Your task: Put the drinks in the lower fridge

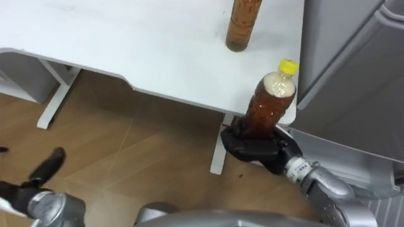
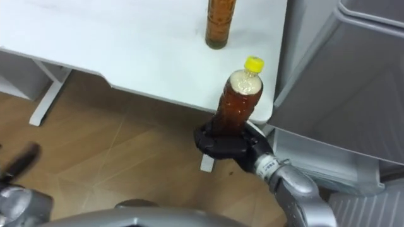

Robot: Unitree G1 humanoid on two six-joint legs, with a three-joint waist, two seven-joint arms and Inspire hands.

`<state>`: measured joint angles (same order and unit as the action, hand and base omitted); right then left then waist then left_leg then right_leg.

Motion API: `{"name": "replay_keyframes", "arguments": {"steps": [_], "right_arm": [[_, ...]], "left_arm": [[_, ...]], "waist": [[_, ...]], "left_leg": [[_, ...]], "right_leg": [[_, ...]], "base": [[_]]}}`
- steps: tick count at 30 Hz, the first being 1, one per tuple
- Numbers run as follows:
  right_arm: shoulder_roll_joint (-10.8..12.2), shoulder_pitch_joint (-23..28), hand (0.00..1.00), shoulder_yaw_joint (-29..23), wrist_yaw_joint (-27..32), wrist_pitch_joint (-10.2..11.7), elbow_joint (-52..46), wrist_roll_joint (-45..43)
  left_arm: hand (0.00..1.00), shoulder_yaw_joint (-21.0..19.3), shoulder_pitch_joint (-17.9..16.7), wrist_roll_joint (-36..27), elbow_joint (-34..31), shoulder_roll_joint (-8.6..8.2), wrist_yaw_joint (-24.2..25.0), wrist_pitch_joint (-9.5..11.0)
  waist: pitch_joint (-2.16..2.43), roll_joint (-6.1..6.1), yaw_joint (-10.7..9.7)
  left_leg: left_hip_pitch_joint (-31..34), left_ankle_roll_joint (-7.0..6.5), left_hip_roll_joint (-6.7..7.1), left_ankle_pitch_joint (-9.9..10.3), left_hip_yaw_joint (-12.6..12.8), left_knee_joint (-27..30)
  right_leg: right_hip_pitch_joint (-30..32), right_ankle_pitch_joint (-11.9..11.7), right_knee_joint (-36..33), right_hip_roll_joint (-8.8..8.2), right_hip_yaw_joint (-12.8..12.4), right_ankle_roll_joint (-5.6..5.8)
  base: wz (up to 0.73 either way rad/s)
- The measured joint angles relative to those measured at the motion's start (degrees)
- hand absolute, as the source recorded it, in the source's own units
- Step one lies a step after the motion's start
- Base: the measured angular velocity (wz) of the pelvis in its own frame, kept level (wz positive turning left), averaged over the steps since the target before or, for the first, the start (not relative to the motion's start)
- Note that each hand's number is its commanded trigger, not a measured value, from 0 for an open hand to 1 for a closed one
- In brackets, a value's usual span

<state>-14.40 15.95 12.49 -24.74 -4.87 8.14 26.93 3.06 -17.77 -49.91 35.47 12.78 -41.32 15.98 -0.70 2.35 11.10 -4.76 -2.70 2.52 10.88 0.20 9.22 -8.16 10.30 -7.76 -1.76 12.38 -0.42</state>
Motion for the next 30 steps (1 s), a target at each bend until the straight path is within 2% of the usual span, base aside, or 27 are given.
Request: {"name": "replay_keyframes", "arguments": {"steps": [1, 5, 7, 10, 12, 15, 18, 20, 25, 30], "right_arm": [[-0.01, -0.59, 1.0, -0.04, 0.45, -0.01, 0.12, -0.41], [0.72, -1.08, 1.0, -0.07, 1.24, -0.28, 0.15, -3.11], [1.65, -1.2, 1.0, -0.27, 2.55, -0.29, 0.15, -5.64], [3.37, -1.3, 1.0, -1.56, 3.92, -0.28, -0.22, -10.47], [3.71, -1.43, 1.0, -1.58, 5.17, -0.2, -0.74, -12.45], [3.63, -1.74, 1.0, -1.41, 7.05, -0.06, -1.22, -14.26], [3.68, -1.72, 1.0, -1.18, 8.55, -0.05, -1.87, -15.28], [3.55, -1.66, 1.0, -1.17, 9.48, -0.03, -1.87, -15.28], [3.57, -1.06, 1.0, -1.17, 12.91, 1.4, -1.86, -15.28], [3.64, 0.62, 1.0, -1.33, 17.61, 3.65, -1.86, -15.25]], "left_arm": [[0.0, 0.8, 0.03, -0.01, 3.35, -0.79, 1.93, -0.67], [0.0, 2.33, -0.43, 0.22, 13.44, -1.49, 7.89, -3.54], [0.0, 2.78, -0.33, 0.8, 20.33, -1.93, 12.32, -5.33], [0.0, 2.72, -0.51, 2.93, 24.49, -2.83, 17.46, -7.65], [0.0, 2.89, -0.67, 5.12, 25.05, -3.13, 19.93, -8.51], [0.0, 3.93, -0.06, 7.79, 25.6, -3.3, 22.68, -9.37], [0.0, 4.15, 1.03, 9.62, 26.44, -3.41, 24.76, -9.59], [0.0, 4.11, 1.37, 10.42, 26.67, -3.4, 25.88, -9.57], [0.0, 4.09, 2.24, 17.59, 26.79, -4.34, 29.59, -9.55], [0.0, 4.03, 2.31, 19.11, 27.38, -4.79, 32.24, -9.5]], "waist": [[-0.02, -0.05, -0.39], [-0.15, -0.18, -1.35], [-0.27, -0.38, -2.48], [-0.25, -0.83, -3.76], [-0.23, -1.19, -4.69], [-0.02, -2.05, -4.9], [0.1, -2.79, -6.47], [0.15, -2.89, -7.3], [0.11, -2.77, -9.18], [0.12, -2.74, -9.63]], "left_leg": [[-0.02, 0.0, -0.26, 0.0, 0.58, -0.02], [0.18, -0.11, -0.5, 0.08, 1.34, -0.82], [0.29, -0.21, -0.64, 0.19, 1.93, -0.95], [0.9, -0.24, -0.65, 0.2, 2.24, -0.74], [1.46, -0.24, -0.66, 0.2, 2.18, -0.49], [1.67, -0.25, -0.74, 0.19, 2.61, -0.49], [1.58, -0.32, -0.71, 0.12, 2.92, -0.46], [1.53, -0.32, -0.73, 0.12, 3.06, -0.47], [1.79, -0.34, -0.74, 0.12, 3.54, -0.33], [1.56, -0.34, -0.84, 0.12, 4.42, -0.16]], "right_leg": [[0.13, 0.0, 0.07, -0.03, -0.63, 0.0], [0.8, -0.02, -0.06, 0.12, -1.45, 0.04], [1.2, -0.08, -0.02, 0.22, -1.58, 0.14], [1.73, -0.12, -0.08, 0.23, -2.06, 0.2], [2.27, -0.15, -0.36, 0.24, -2.11, 0.23], [2.72, -0.16, -0.95, 0.23, -2.39, 0.22], [2.75, -0.16, -1.02, 0.17, -2.63, 0.23], [2.75, -0.16, -1.07, 0.21, -2.86, 0.23], [3.23, -0.2, -1.17, 0.22, -2.92, 0.28], [3.22, -0.22, -1.16, 0.27, -3.68, 0.29]], "base": [[-0.08], [-0.14], [-0.16], [-0.01], [0.0], [-0.03], [-0.01], [-0.05], [-0.04], [-0.07]]}}
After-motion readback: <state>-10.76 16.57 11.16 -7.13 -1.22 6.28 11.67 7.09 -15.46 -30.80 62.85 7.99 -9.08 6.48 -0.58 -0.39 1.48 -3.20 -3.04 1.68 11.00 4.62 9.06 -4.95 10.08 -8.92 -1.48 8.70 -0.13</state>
